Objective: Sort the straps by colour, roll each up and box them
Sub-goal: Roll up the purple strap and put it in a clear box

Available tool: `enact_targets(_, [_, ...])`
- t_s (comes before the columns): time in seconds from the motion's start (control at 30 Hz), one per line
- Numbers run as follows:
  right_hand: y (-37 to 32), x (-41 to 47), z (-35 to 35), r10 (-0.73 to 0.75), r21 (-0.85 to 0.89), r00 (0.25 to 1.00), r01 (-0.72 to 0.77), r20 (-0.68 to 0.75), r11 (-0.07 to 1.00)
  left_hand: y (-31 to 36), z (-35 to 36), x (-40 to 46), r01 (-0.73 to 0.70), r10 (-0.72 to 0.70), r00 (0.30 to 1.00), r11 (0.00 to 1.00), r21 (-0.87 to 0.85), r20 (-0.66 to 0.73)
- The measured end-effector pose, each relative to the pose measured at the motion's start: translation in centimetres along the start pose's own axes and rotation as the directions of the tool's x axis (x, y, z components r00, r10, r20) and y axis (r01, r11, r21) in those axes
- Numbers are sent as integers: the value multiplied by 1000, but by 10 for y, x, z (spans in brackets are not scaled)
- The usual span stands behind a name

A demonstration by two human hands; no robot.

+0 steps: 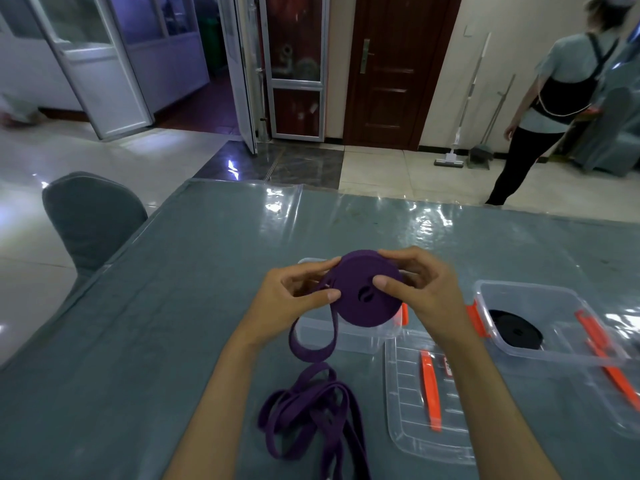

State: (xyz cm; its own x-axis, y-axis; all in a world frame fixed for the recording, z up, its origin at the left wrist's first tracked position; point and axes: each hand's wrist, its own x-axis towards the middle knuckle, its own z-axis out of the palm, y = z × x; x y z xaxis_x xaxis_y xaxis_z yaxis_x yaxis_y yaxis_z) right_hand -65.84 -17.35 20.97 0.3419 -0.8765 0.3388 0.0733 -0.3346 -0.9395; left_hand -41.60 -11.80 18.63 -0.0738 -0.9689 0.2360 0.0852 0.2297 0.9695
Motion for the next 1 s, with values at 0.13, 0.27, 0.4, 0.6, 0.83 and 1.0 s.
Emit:
enact_targets(0.13, [7,-1,-5,183,28,967,-191,178,981,-2,5,1,-32,38,992,998,53,-123])
enact_targets(0.27, [7,1,-7,147,38,977,-155,154,987,-7,9,5,-7,13,986,999,36,-164])
enact_targets(0.4, [16,-1,-2,136,51,991,-137,14,989,-10,6,7,-11,12,994,1000,9,-108])
enact_targets(0.6, [29,0,-8,242,-7,946,-246,217,969,-17,14,8,-36,30,968,999,-17,-249])
enact_targets(0.83, [34,0,-3,194,83,979,-198,57,977,-22,25,11,-59,37,946,997,-57,-323])
enact_targets(1.0, [42,-3,2,259,158,965,-263,49,952,-29,31,10,-93,101,918,995,40,-384])
